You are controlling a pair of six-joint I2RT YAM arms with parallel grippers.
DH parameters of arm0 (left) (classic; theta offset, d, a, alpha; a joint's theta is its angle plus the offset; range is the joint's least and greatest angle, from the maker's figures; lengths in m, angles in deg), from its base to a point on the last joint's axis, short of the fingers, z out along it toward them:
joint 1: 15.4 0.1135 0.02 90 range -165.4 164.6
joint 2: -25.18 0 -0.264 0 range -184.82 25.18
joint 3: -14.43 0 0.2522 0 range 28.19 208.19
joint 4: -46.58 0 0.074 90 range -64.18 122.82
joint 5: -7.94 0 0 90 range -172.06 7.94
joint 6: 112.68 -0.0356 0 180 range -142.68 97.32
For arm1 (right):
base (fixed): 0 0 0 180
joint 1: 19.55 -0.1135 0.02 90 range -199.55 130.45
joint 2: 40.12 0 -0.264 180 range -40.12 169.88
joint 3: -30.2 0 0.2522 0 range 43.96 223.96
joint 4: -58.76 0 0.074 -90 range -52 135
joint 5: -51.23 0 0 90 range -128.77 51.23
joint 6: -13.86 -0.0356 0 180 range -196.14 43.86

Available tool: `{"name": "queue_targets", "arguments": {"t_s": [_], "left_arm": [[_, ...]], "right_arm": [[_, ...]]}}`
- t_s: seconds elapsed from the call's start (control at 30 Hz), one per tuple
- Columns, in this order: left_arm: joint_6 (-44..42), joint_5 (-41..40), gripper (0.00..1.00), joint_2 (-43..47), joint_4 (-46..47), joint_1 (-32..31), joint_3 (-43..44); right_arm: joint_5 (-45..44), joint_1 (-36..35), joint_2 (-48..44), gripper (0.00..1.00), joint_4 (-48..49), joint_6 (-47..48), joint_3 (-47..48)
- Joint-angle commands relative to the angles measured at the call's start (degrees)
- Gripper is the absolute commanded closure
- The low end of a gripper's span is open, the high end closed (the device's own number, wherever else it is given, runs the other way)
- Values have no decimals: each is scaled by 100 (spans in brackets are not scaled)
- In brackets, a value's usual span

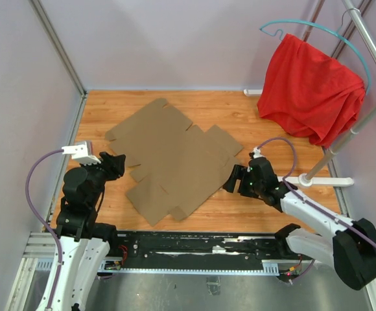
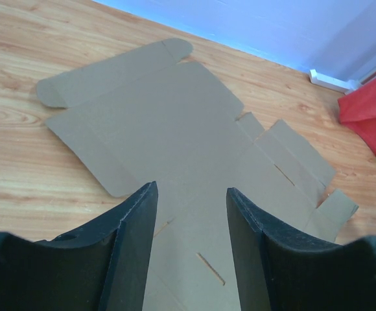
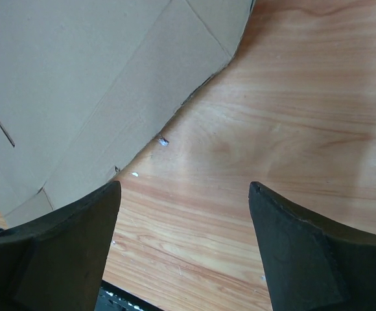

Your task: Fold the paper box

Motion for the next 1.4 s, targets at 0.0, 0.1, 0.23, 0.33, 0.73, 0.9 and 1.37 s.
{"name": "queue_targets", "arguments": {"t_s": [0.0, 0.1, 0.23, 0.33, 0.73, 0.9, 1.37], "left_arm": [[-89, 60, 47, 46, 10, -22, -22], [-82, 53, 47, 47, 11, -22, -26], [-81, 39, 47, 52, 2, -22, -25], [-80, 30, 47, 68, 7, -22, -27], [-88, 38, 47, 85, 2, -22, -24], [-81, 35, 47, 109, 2, -24, -25], [1693, 42, 35, -601, 156, -31, -259]], "right_arm": [[281, -221, 470, 20, 668, -580, -125], [268, -463, 840, 20, 981, -837, -112], [167, -735, 1232, 21, 1323, -1144, -61], [153, -856, 1492, 21, 1584, -1390, -69], [-353, -972, 2062, 21, 2120, -1787, 16], [-679, -964, 1877, 22, 1500, -1672, 290], [-987, -287, 2145, 6, -573, 2641, 3784]]}}
